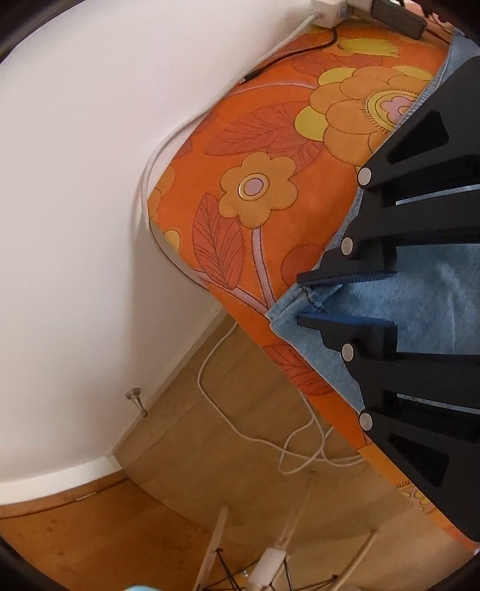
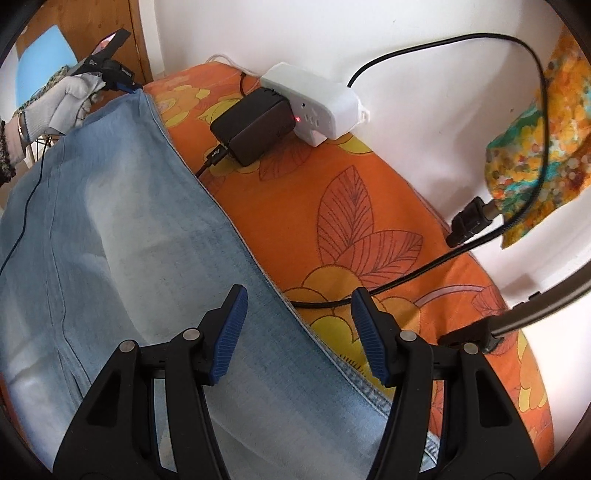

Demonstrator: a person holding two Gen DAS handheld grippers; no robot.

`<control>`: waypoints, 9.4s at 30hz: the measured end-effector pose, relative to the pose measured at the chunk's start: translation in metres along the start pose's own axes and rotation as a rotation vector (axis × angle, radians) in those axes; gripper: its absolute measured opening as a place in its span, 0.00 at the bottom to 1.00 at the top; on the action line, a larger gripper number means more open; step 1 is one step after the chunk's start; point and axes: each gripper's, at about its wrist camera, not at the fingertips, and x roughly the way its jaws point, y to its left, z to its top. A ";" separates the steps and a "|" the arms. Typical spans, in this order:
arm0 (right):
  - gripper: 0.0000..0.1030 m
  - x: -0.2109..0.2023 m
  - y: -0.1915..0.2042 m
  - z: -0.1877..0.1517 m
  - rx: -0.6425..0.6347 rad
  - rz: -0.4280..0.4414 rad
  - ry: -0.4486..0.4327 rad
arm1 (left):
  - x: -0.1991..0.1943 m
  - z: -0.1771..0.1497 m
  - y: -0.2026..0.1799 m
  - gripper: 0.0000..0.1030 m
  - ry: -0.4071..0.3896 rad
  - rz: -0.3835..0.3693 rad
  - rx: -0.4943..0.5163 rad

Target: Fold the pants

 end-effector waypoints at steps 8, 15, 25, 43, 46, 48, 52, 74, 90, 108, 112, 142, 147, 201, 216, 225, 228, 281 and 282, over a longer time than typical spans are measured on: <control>0.59 0.015 0.018 0.005 -0.079 0.029 0.030 | -0.014 -0.002 0.010 0.04 -0.052 -0.046 -0.033; 0.09 0.010 0.025 0.001 -0.080 0.071 0.022 | -0.034 -0.005 0.018 0.04 -0.086 -0.096 -0.050; 0.05 -0.037 0.035 0.001 -0.036 -0.006 -0.057 | -0.073 -0.012 0.033 0.03 -0.122 -0.176 -0.063; 0.04 -0.204 0.136 -0.052 -0.074 -0.045 -0.219 | -0.213 -0.091 0.116 0.03 -0.209 -0.286 -0.106; 0.04 -0.230 0.160 -0.065 -0.088 -0.031 -0.217 | -0.227 -0.119 0.142 0.03 -0.197 -0.300 -0.131; 0.04 -0.243 0.175 -0.073 -0.088 -0.013 -0.211 | -0.233 -0.137 0.158 0.03 -0.190 -0.302 -0.143; 0.04 -0.260 0.209 -0.093 -0.108 0.005 -0.182 | -0.243 -0.177 0.187 0.03 -0.172 -0.305 -0.168; 0.38 -0.260 0.277 -0.121 -0.119 0.200 -0.017 | -0.213 -0.284 0.247 0.03 -0.076 -0.236 -0.158; 0.39 -0.177 0.341 0.119 -0.186 0.348 -0.161 | -0.189 -0.301 0.261 0.03 -0.018 -0.236 -0.160; 0.39 0.048 0.449 0.252 -0.335 0.385 -0.017 | -0.185 -0.293 0.261 0.03 -0.014 -0.264 -0.143; 0.39 0.067 0.453 0.260 -0.335 0.379 0.005 | -0.187 -0.291 0.257 0.03 -0.028 -0.259 -0.119; 0.01 0.052 0.474 0.302 -0.292 0.220 -0.162 | -0.173 -0.280 0.300 0.03 -0.031 -0.254 -0.233; 0.01 0.070 0.477 0.299 -0.300 0.193 -0.140 | -0.157 -0.276 0.293 0.03 -0.006 -0.212 -0.195; 0.71 -0.280 -0.070 -0.191 0.996 -0.233 -0.100 | -0.266 -0.377 -0.145 0.52 0.124 -0.671 0.664; 0.71 -0.193 -0.145 -0.180 1.212 -0.295 0.080 | -0.247 -0.396 -0.174 0.53 0.154 -0.614 0.803; 0.71 -0.155 -0.163 -0.191 1.226 -0.468 0.215 | -0.247 -0.383 -0.165 0.53 0.143 -0.621 0.791; 0.67 -0.149 -0.160 -0.197 1.204 -0.472 0.236 | -0.246 -0.380 -0.163 0.53 0.145 -0.629 0.788; 0.04 -0.371 0.007 -0.349 1.269 -0.278 -0.242 | -0.291 -0.479 -0.171 0.03 -0.153 -0.525 1.225; 0.04 -0.372 0.009 -0.353 1.272 -0.273 -0.242 | -0.296 -0.479 -0.166 0.03 -0.162 -0.532 1.223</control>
